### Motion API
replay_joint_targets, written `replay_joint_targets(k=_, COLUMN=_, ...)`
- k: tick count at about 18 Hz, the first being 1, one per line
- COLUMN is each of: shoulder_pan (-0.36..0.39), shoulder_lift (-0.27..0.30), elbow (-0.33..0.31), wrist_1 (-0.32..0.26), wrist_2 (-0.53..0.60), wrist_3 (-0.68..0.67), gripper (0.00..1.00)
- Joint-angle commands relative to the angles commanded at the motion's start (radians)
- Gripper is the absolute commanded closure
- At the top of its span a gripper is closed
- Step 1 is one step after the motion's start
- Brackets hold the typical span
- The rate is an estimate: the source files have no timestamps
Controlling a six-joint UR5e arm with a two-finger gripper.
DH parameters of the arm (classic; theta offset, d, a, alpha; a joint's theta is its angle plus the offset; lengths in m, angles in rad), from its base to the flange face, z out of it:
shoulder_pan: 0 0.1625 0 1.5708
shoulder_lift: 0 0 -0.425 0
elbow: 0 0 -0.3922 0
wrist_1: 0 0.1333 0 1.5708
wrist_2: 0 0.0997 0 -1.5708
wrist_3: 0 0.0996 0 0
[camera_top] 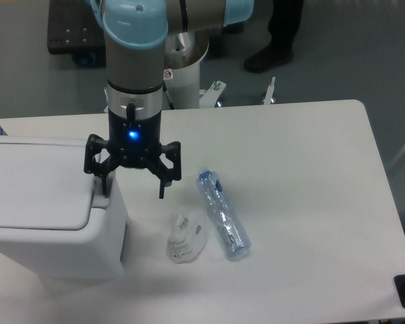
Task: Open the trash can
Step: 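Lift the gripper away from the opened trash can toward the bottle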
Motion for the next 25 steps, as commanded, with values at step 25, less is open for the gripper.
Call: replay_joint_targets(k=25, shoulder_pan=0.216, shoulder_lift=0.0, elbow=0.091, wrist_1=-0.006, wrist_2=0.278, wrist_3=0.558, gripper=0.0)
